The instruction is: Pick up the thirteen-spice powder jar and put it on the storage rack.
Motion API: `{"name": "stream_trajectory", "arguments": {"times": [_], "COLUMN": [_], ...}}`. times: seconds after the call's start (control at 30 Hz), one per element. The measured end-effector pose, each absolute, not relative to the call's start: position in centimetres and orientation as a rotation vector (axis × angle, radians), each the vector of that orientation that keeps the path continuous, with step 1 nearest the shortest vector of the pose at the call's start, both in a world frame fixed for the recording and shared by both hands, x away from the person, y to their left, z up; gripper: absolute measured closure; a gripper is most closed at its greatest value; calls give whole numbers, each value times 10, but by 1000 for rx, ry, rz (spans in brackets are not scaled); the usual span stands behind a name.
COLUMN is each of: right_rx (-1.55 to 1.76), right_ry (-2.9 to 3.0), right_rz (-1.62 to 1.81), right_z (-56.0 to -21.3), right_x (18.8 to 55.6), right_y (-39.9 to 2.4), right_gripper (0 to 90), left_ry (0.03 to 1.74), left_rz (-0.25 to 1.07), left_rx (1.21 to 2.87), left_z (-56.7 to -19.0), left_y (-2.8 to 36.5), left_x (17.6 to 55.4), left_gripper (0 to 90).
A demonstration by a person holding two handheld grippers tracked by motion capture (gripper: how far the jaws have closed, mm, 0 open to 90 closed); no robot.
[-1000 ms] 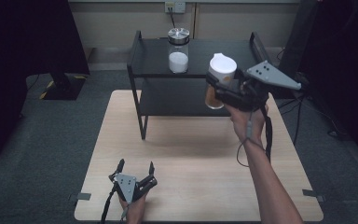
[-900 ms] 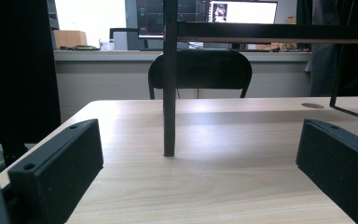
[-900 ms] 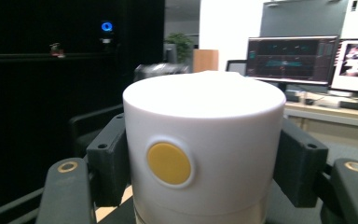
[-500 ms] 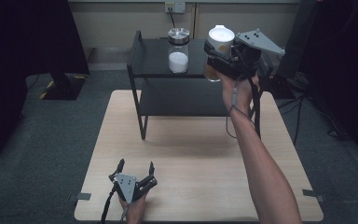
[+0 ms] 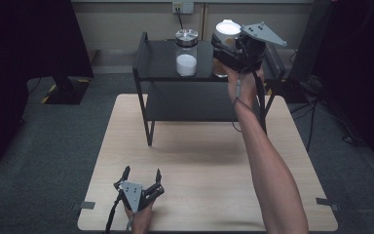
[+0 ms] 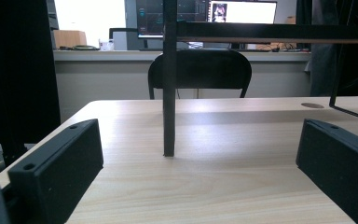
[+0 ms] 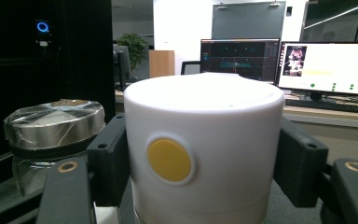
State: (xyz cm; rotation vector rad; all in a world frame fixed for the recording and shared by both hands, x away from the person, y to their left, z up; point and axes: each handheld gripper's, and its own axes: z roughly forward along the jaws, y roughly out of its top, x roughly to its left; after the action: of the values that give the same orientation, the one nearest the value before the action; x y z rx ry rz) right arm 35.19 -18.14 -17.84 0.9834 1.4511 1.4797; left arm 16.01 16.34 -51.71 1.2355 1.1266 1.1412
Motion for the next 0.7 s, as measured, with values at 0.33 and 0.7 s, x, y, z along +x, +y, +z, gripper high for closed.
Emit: {"name": "stream_trajectory", "arguments": {"times": [0.33, 0.7], "right_rx": [969, 977], "right_ry": [1401, 1386], "right_rz": [1500, 1529], "right_z": [-191, -197], "right_x": [355, 353], "right_y": [-177, -178], "right_gripper": [300, 166], "left_ry": [1124, 1124], "left_rz": [1138, 1138], "left_rx": [1237, 1238], "left_z": [-517, -517], "left_y": [164, 164], "left_x": [160, 160], "left_gripper": [0, 0]}}
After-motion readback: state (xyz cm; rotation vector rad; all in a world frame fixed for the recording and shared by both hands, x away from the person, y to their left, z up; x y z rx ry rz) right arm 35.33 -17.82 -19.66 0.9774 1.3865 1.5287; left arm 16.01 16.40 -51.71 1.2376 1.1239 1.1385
